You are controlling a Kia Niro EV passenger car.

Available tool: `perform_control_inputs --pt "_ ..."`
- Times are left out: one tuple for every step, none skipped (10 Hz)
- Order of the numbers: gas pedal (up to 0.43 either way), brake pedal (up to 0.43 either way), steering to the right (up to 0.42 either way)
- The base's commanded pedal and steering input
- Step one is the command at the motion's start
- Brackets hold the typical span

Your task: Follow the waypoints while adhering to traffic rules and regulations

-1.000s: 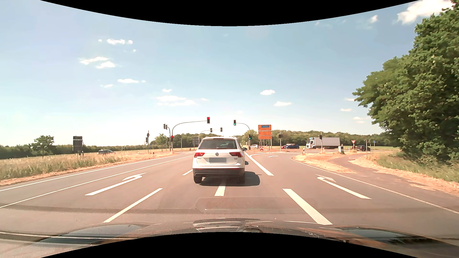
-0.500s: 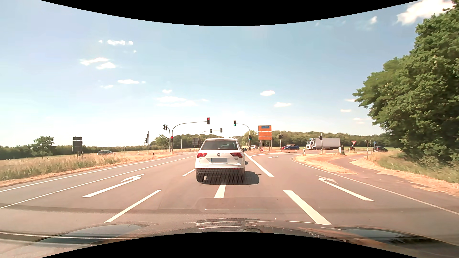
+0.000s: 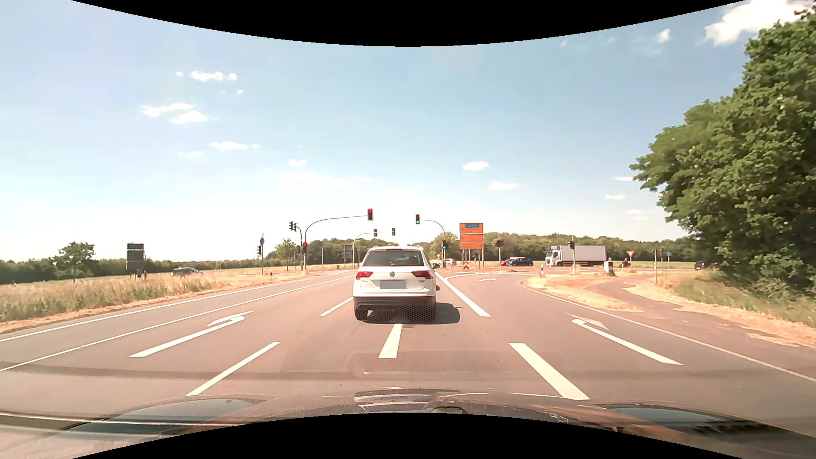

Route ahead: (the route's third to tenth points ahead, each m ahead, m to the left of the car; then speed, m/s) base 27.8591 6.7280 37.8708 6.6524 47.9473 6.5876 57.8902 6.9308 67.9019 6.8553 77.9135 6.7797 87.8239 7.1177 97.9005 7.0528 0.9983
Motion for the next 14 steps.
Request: perform_control_inputs --pt "0.110 0.000 -0.006" --pt "0.110 0.000 -0.006" --pt "0.118 0.000 -0.005" --pt "0.118 0.000 -0.005" --pt "0.130 0.000 -0.005" --pt "0.130 0.000 -0.006" --pt "0.138 0.000 -0.005" --pt "0.157 0.000 -0.005" --pt "0.177 0.000 -0.005" --pt "0.197 0.000 -0.006" --pt "0.197 0.000 -0.005" --pt "0.197 0.000 -0.005" --pt "0.209 0.000 -0.005" --pt "0.209 0.000 -0.006"
